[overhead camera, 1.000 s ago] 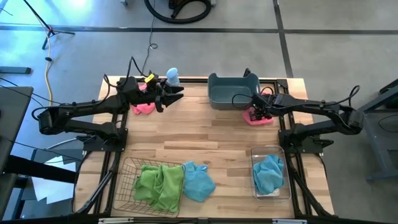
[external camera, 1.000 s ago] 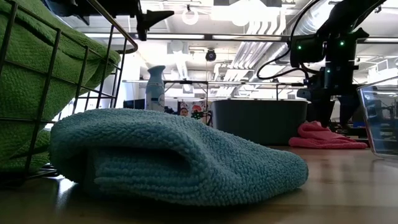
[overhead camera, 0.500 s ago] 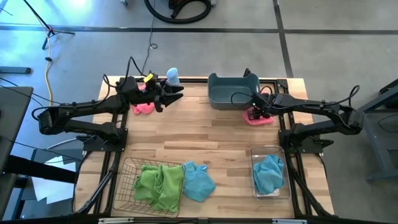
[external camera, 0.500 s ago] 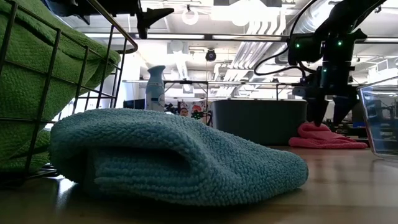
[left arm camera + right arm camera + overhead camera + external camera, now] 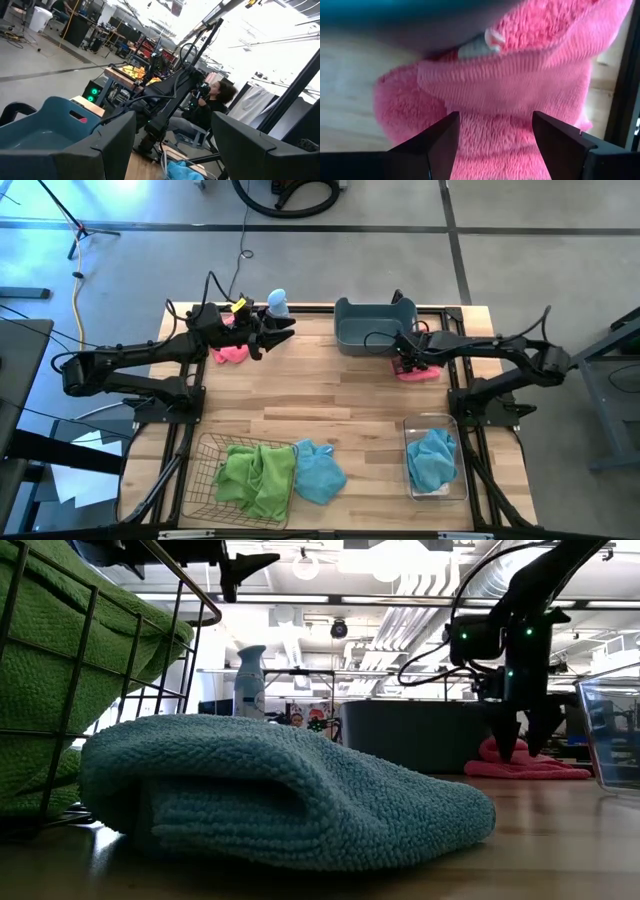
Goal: Sort microfiber towel by color & place in baskets
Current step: Put the pink towel into the dark blue bin
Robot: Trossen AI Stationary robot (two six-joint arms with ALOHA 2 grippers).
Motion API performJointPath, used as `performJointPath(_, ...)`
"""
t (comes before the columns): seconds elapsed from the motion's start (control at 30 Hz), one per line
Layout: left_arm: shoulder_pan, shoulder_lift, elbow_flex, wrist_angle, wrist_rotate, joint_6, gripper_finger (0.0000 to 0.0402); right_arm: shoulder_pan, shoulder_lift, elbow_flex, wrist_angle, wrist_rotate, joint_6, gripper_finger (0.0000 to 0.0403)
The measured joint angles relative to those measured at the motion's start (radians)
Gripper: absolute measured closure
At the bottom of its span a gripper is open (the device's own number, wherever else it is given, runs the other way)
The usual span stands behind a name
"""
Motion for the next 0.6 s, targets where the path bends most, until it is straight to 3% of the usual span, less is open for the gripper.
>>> performJointPath(0.4,0.000,0.000,0.000,0.000,-0.003,-0.004,0.0156,-0.035,0.109,0.001,0.055,-0.066,-0.099,0.0160)
performJointPath(0.6,0.000,0.000,0.033,0.000,-0.003,-0.013,0.0156,-0.035,0.106,0.002,0.057,-0.082,-0.105,0.0201)
